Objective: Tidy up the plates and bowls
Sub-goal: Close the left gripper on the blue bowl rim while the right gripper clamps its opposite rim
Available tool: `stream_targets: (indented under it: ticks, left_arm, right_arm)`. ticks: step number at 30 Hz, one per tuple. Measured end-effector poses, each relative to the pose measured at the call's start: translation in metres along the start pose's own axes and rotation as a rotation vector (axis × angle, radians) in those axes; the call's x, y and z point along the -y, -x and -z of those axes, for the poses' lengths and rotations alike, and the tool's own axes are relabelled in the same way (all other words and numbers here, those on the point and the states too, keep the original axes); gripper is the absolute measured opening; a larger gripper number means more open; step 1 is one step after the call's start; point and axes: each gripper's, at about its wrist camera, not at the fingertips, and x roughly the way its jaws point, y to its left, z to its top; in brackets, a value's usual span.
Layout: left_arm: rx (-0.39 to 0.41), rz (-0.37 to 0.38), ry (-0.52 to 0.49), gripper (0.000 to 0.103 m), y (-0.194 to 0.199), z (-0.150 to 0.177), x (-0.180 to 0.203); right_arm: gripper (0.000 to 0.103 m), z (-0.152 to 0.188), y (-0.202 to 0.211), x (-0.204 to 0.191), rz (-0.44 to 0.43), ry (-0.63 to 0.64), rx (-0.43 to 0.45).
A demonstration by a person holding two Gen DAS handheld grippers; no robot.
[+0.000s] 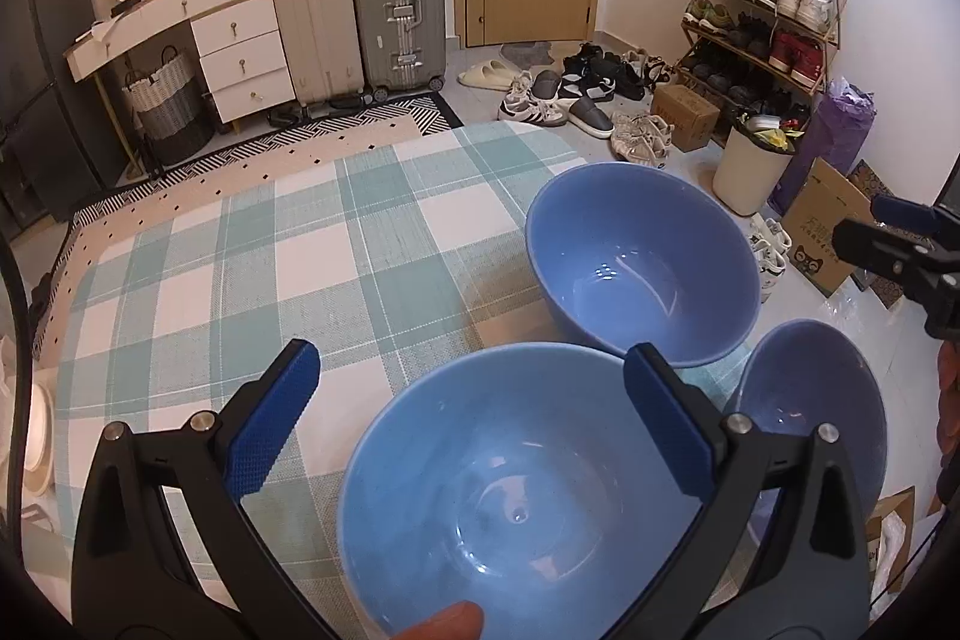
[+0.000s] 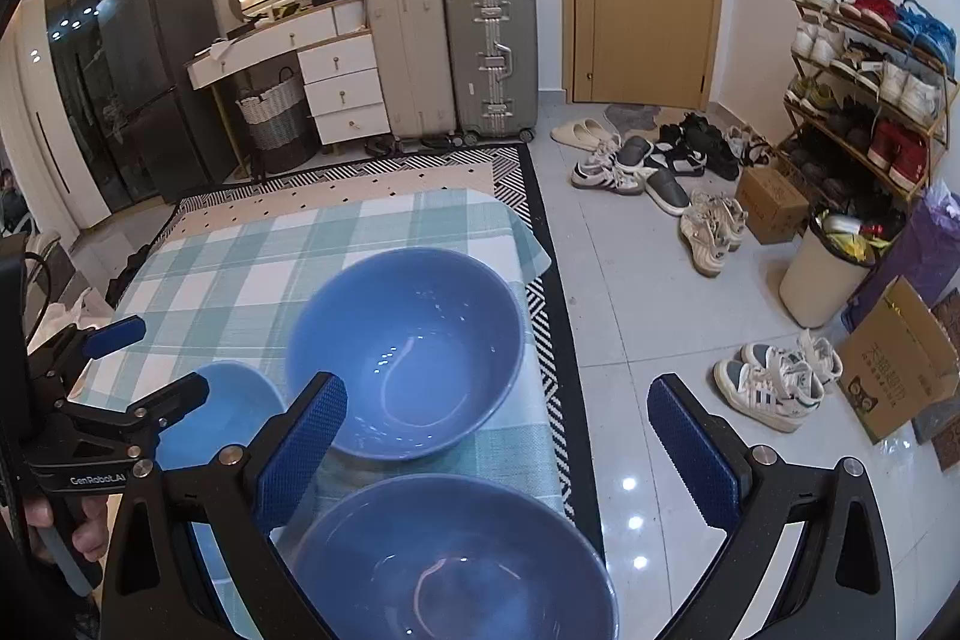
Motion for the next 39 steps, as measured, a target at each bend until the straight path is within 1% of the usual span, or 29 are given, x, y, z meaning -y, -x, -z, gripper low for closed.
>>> stream_targets:
  ticks: [4,7,11,18,21,23,25,27,29,31,32,33,34,35,36,37,39]
  left_arm:
    - [-0.004,-0.002,-0.021,0.101,-0.012,-0.005,0.007]
    - [-0.001,0.007,-0.017,0.101,-0.02,-0.01,0.01]
    - [-0.012,0.018,-0.01,0.101,-0.033,-0.019,0.013]
    - [-0.038,0.017,-0.022,0.101,-0.055,-0.027,0.015]
    - [-0.045,0.036,0.005,0.101,-0.064,-0.03,0.013]
    - [-0.059,0.055,0.014,0.1,-0.071,-0.032,0.012]
    - [-0.075,0.061,0.022,0.095,-0.079,-0.033,0.011]
    - [-0.078,0.064,0.034,0.094,-0.085,-0.034,0.01]
    - [-0.081,0.077,0.037,0.092,-0.09,-0.034,0.01]
    - [-0.085,0.081,0.03,0.089,-0.094,-0.035,0.012]
    - [-0.088,0.079,0.025,0.088,-0.096,-0.035,0.014]
    - [-0.092,0.078,0.02,0.084,-0.098,-0.035,0.015]
    - [-0.097,0.076,0.015,0.077,-0.099,-0.034,0.017]
    - [-0.108,0.074,0.009,0.072,-0.102,-0.035,0.019]
    - [-0.117,0.073,0.006,0.065,-0.105,-0.034,0.02]
    - [-0.123,0.076,0.004,0.06,-0.107,-0.034,0.021]
    - [-0.13,0.076,-0.001,0.054,-0.109,-0.033,0.024]
  right_arm:
    - [0.102,0.002,-0.019,0.01,-0.002,-0.019,-0.032]
    - [0.102,0.002,-0.029,0.014,0.001,-0.021,-0.044]
    - [0.102,-0.001,-0.04,0.019,-0.02,-0.045,-0.059]
    - [0.102,-0.004,-0.061,0.018,-0.018,-0.056,-0.075]
    - [0.102,-0.004,-0.071,0.016,-0.029,-0.054,-0.084]
    - [0.102,-0.004,-0.076,0.014,-0.033,-0.05,-0.089]
    - [0.101,-0.003,-0.083,0.012,-0.032,-0.042,-0.099]
    - [0.091,-0.003,-0.089,0.01,-0.042,-0.031,-0.116]
    - [0.084,-0.003,-0.094,0.008,-0.055,-0.022,-0.13]
    - [0.082,-0.002,-0.097,0.008,-0.057,-0.016,-0.135]
    - [0.077,-0.001,-0.099,0.007,-0.057,-0.011,-0.137]
    - [0.071,-0.001,-0.099,0.006,-0.054,-0.007,-0.14]
    - [0.069,0.0,-0.1,0.006,-0.051,-0.004,-0.143]
    - [0.064,0.0,-0.101,0.006,-0.05,-0.001,-0.145]
    - [0.06,0.0,-0.102,0.006,-0.049,0.001,-0.149]
    - [0.058,0.0,-0.102,0.006,-0.048,0.001,-0.152]
    - [0.054,0.002,-0.104,0.007,-0.046,0.0,-0.156]
